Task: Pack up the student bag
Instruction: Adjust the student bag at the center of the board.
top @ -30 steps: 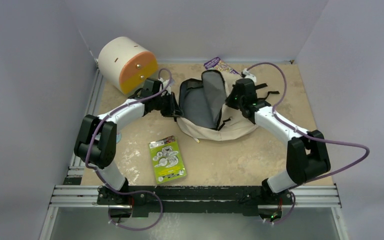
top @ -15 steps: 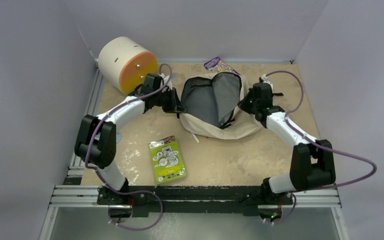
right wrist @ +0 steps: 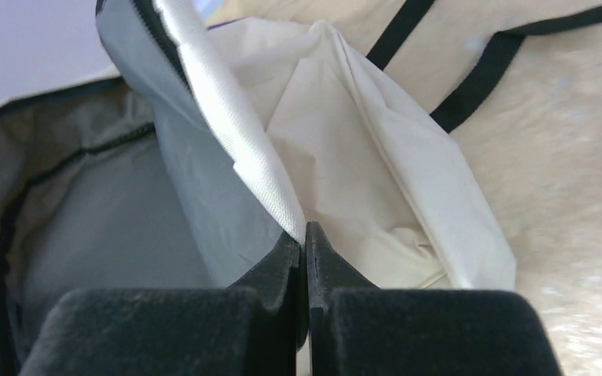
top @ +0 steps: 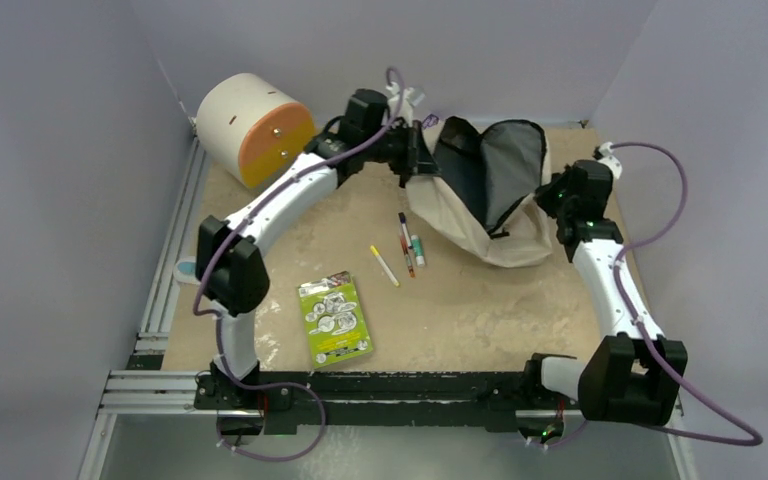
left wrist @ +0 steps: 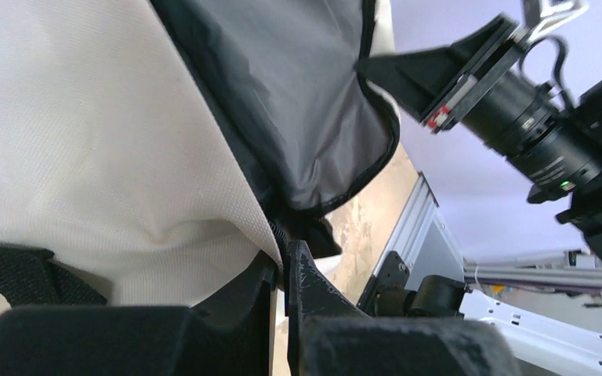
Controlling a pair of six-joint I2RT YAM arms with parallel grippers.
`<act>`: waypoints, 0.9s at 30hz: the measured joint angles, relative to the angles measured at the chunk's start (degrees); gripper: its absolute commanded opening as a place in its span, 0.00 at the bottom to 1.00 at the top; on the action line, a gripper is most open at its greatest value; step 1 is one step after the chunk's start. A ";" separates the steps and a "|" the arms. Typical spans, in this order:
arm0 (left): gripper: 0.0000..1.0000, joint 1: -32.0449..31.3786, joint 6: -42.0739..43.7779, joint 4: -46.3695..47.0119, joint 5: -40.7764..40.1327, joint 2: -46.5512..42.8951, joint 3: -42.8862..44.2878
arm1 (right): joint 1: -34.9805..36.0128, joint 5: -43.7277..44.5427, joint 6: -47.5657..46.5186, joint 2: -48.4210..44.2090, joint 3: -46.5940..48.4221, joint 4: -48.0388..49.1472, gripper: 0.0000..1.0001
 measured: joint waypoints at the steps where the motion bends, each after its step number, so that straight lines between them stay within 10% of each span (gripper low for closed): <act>1: 0.00 -1.49 -0.04 -0.35 0.00 1.92 1.86 | -1.42 0.46 -0.37 -0.61 0.00 -0.46 0.00; 11: 0.00 -9.18 -1.01 -1.64 -1.36 15.98 4.42 | -9.68 3.78 -0.26 -3.19 -6.12 -0.76 0.04; 18: 0.00 -10.56 -0.98 0.37 -1.49 17.31 0.50 | -14.12 3.10 1.88 1.73 -10.21 -0.11 0.55; 27: 0.00 -10.36 -0.90 5.14 -1.29 17.27 -6.36 | -18.91 1.99 2.80 -0.87 -11.17 0.50 0.74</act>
